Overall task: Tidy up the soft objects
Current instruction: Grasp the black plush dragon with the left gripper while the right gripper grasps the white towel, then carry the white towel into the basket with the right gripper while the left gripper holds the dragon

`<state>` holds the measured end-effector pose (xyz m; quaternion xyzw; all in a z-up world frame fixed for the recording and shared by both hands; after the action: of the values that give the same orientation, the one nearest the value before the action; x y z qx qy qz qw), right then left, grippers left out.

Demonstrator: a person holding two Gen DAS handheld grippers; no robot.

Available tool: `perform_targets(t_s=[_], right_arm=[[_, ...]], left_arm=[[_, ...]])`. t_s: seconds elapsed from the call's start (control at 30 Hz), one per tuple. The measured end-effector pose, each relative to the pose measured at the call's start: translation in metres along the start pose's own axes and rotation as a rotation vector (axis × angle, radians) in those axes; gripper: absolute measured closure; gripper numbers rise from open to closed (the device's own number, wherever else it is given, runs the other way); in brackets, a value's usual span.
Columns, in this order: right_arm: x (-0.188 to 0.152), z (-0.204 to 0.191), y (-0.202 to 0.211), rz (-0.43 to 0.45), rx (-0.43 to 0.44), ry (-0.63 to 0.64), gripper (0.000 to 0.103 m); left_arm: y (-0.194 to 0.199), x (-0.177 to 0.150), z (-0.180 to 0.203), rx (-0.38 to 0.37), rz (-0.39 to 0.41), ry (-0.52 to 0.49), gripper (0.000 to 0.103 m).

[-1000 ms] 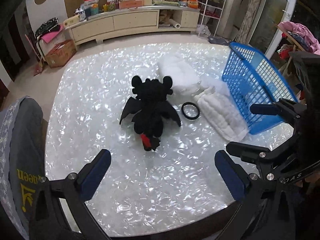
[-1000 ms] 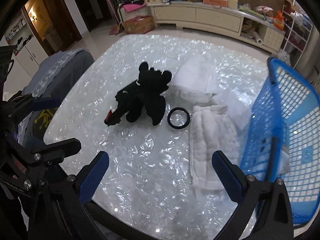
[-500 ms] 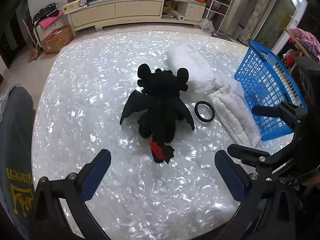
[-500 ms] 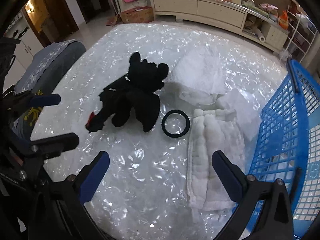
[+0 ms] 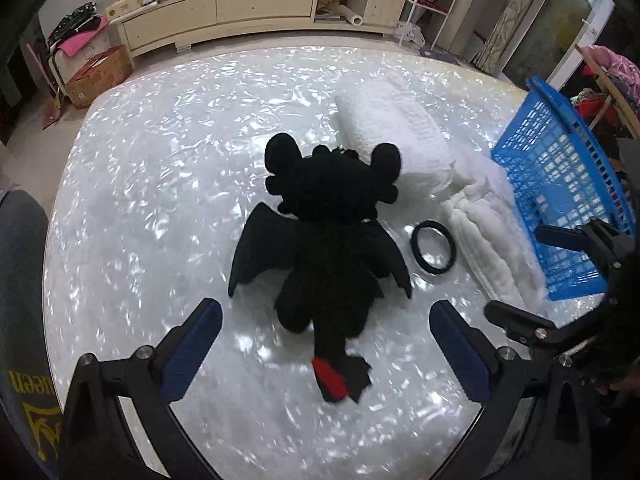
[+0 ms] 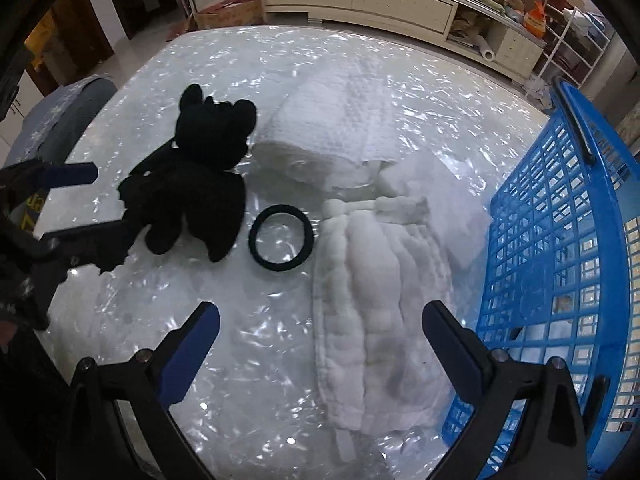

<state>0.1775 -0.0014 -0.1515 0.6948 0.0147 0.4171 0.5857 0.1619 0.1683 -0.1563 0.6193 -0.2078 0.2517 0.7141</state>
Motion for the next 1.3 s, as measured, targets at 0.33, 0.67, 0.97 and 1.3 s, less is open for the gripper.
perform_targets(t_s=[0.33, 0.67, 0.97, 1.3], right_arm=[[-0.004, 0.014, -0.030, -0.065, -0.079, -0.018, 0.009], [-0.005, 0.030, -0.052, -0.099, -0.072, -0.082, 0.009], [-0.007, 0.045, -0.050, -0.084, -0.066, -0.094, 0.026], [-0.013, 0.056, -0.033, -0.064, -0.045, -0.089, 0.079]], left_arm=[[-0.045, 0.012, -0.008, 0.012, -0.045, -0.027, 0.000], [-0.074, 0.024, 0.000, -0.006, -0.067, -0.045, 0.000], [-0.087, 0.025, 0.007, 0.013, -0.089, -0.032, 0.007], [-0.077, 0.016, 0.032, 0.000, -0.087, -0.075, 0.052]])
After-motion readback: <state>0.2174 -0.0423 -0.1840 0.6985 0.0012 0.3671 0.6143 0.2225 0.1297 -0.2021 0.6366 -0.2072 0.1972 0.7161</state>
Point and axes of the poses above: each gripper's, at about its wrist camera, not at the fingertips, and y roughly against the way its jaws point, z to its right, x to its top, the point moved 2 cm from there along -y, roughly the way its jaws point, and after that the axes turned 15 degrees about z, right-handed, at the moved point
